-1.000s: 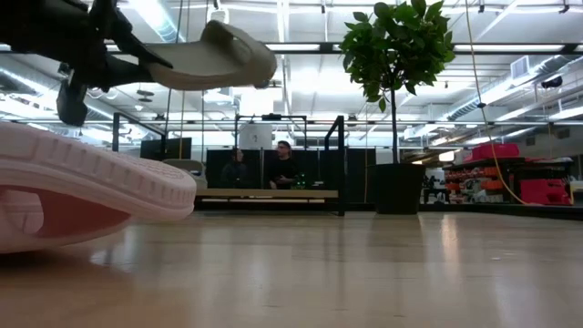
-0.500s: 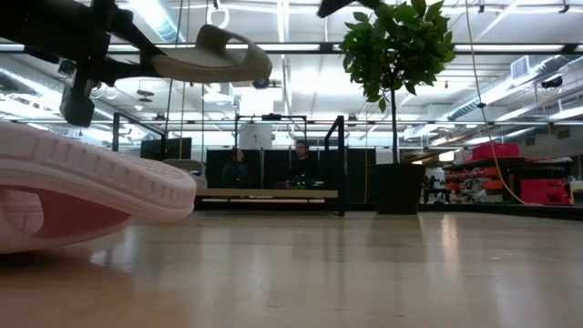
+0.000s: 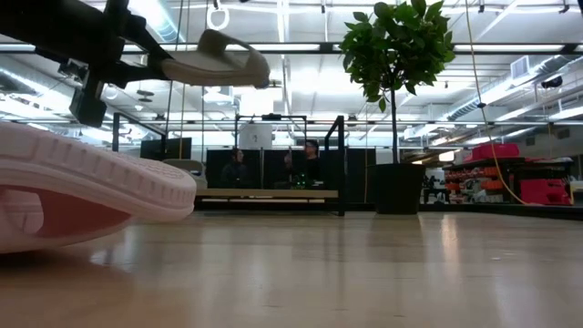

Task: Pick and place slides into the shelf
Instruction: Put the gray slipper on the shelf

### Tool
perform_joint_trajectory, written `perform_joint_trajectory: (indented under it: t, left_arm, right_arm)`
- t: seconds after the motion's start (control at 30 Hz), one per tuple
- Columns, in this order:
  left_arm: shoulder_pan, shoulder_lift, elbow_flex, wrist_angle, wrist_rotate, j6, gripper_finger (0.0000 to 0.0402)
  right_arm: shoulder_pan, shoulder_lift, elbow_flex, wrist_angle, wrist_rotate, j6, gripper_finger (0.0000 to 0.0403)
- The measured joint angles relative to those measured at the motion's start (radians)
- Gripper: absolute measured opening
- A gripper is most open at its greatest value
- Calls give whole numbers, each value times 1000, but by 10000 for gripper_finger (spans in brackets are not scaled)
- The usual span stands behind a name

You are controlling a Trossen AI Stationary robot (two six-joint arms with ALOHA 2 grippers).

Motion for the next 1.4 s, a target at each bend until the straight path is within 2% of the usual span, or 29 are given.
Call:
perform_joint_trajectory:
  t: [0.23,0.6,0.83,0.93,1.03,1.3,1.4]
  left_arm:
    - [2,0,0,25,0,52,55]
    - [2,0,0,37,1,61,54]
    - [2,0,0,89,1,145,54]
    - [2,0,0,110,4,174,54]
    - [1,0,0,120,1,189,54]
    - [0,1,0,129,0,220,54]
    - [1,1,0,130,-4,249,54]
  right_arm:
    - [-32,56,0,98,-11,-108,183]
    - [-94,71,1,153,20,-121,181]
    - [-97,117,5,181,14,-147,181]
    - [-97,139,4,193,66,-171,181]
    - [-95,152,4,210,177,-206,181]
    - [-117,153,4,224,206,-207,179]
    - [-125,153,4,225,224,-181,153]
